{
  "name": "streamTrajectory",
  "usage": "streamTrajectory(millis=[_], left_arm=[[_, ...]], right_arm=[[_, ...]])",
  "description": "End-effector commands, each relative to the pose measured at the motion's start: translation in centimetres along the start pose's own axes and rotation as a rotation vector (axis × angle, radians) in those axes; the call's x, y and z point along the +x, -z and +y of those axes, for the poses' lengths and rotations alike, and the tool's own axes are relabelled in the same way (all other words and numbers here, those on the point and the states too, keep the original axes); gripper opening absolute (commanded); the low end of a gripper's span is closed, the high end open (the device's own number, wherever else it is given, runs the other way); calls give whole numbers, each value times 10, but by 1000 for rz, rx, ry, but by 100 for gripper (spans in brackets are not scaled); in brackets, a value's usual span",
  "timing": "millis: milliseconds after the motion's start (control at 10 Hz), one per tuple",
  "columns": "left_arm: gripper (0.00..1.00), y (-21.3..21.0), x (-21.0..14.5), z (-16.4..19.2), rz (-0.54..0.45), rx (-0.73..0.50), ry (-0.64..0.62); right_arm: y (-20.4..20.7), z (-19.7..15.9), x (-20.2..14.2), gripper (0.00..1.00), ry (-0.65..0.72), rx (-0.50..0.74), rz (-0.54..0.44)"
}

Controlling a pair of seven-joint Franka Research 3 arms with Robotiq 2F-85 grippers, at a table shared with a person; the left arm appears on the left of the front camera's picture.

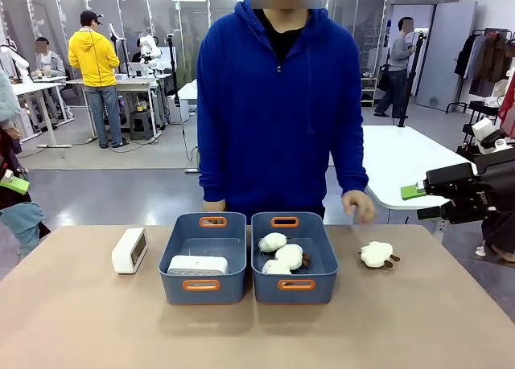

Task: Sort the digital clocks into the basket.
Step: Pick up the Digital clock from the table and place it into the empty Plastic storage basket.

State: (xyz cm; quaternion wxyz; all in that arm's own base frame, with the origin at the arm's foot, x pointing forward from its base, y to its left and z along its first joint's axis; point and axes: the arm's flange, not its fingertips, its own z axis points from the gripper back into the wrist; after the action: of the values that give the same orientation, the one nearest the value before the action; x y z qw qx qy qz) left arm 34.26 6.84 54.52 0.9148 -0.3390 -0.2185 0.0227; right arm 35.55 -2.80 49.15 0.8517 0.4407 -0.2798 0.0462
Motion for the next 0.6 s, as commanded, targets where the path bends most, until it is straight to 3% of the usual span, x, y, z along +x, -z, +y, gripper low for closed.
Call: streamTrajectory(millis=[0,500], left_arm=[[100,-3,8,0,30,13,-19],[100,4,9,-5,72,71,-51]], right_arm=[[-1,2,1,90,-6,3,4],[-1,2,1,90,-6,3,4]])
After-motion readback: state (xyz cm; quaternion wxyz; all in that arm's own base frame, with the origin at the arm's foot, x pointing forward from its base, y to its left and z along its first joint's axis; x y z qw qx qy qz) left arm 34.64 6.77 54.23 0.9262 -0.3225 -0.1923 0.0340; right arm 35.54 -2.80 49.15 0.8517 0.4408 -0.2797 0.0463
